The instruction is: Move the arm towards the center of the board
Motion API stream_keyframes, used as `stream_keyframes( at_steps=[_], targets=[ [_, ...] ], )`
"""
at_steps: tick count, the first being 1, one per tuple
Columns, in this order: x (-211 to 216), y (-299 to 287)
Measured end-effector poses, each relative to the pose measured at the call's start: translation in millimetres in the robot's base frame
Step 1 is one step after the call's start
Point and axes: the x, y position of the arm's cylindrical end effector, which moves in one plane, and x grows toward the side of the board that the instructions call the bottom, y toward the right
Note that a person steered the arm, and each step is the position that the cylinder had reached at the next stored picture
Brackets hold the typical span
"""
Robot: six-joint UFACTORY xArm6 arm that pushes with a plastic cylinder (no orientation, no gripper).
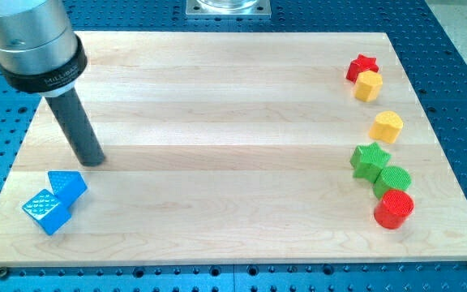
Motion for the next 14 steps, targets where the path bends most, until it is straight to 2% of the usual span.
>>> stream_keyframes(
  at_steps=[1, 3, 6, 14],
  targets=[
    [0.0, 3.8],
    [-5.5, 52.1],
    [-11.3, 75.7],
    [-12.6, 90.4]
  ],
)
